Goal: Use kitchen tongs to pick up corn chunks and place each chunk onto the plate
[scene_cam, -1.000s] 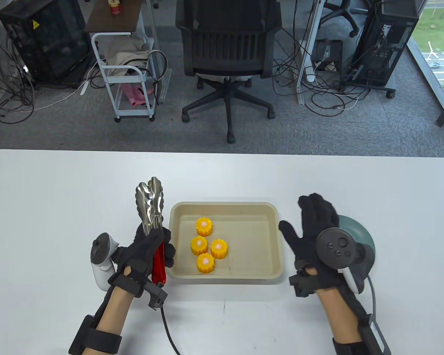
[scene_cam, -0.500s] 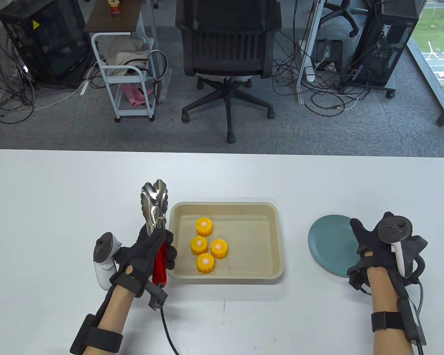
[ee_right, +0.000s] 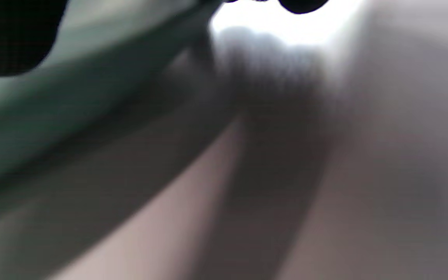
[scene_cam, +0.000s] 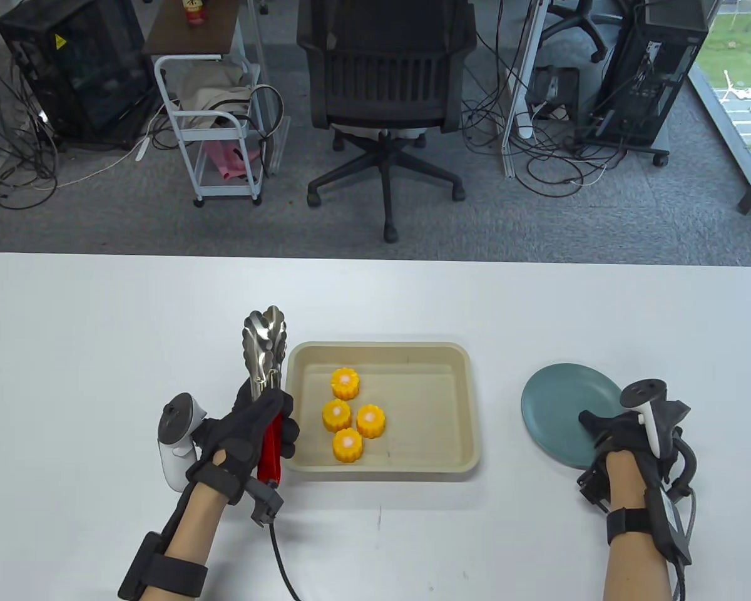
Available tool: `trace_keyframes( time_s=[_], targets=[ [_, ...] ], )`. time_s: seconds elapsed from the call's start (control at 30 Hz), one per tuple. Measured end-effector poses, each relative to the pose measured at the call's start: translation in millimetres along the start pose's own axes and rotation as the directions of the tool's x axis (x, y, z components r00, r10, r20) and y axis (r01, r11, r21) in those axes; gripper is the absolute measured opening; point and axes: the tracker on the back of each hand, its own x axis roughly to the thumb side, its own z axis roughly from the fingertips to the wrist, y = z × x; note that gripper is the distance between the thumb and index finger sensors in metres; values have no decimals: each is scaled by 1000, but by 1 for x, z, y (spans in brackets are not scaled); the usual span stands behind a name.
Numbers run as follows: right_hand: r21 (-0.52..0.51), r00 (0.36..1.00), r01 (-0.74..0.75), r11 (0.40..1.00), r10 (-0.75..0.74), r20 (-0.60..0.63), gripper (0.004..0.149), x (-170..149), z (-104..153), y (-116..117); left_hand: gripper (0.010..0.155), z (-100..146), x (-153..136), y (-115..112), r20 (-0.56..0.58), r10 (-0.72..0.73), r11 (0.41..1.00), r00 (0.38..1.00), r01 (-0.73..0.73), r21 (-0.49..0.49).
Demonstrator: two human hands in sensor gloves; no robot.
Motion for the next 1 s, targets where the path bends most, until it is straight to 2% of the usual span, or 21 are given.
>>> trace_keyframes(
  time_s=[0.07,0.17,0.27,0.4,0.47,0.5,0.53,0.57,0.6,0.63,0.67,0.73,0.8,0.87,0.9,0.97,1.0],
  targets=[
    [-53,999,46,998,-45,25,97,0,-1,-1,105,0,1,0,1,5,1000,1000,-5,0],
    [-4,997,79,997,-80,-7,86,-2,0,-4,105,0,1,1,4,10,1000,1000,-10,0],
    [-48,988,154,987,-153,25,73,-4,4,-12,105,0,0,1,4,7,1000,1000,-7,0],
    [-30,924,369,929,-362,126,48,-1,17,-30,105,0,0,1,3,8,1000,1000,-8,-1],
    [42,836,529,847,-529,144,36,1,22,-34,105,1,2,0,4,8,1000,1000,-8,-3],
    [117,756,628,770,-638,142,31,2,24,-34,105,1,2,-1,7,6,1000,1000,-6,-4],
    [196,635,741,642,-765,107,30,5,30,-34,105,1,3,-2,10,4,1000,1000,-3,-6],
    [199,567,796,571,-819,86,31,9,36,-37,105,2,4,-2,12,2,1000,1000,-1,-7],
    [181,584,783,595,-804,116,31,11,42,-41,105,2,4,-2,14,0,1000,1000,1,-6],
    [202,574,780,592,-806,147,35,13,46,-44,105,2,4,-2,15,-2,1000,1000,2,-6],
    [238,526,801,549,-836,158,43,18,55,-48,105,2,4,-2,13,-4,1000,1000,4,-8],
    [302,457,823,481,-876,151,49,26,69,-54,105,2,3,-2,9,-3,1000,1000,3,-2],
    [423,373,813,399,-916,147,51,35,87,-56,105,2,3,-2,3,3,1000,1000,-3,2],
    [526,260,801,285,-958,124,53,44,110,-53,105,2,2,-4,0,-5,1000,1000,5,-10],
    [544,227,799,255,-967,119,54,45,115,-51,105,2,2,-4,0,-12,1000,1000,12,-9],
    [577,105,802,152,-988,114,54,50,135,-41,106,2,2,-5,-3,-36,999,999,36,-11],
    [584,80,801,133,-990,116,54,51,144,-33,106,2,2,-6,-4,-47,999,999,47,-14]
  ],
)
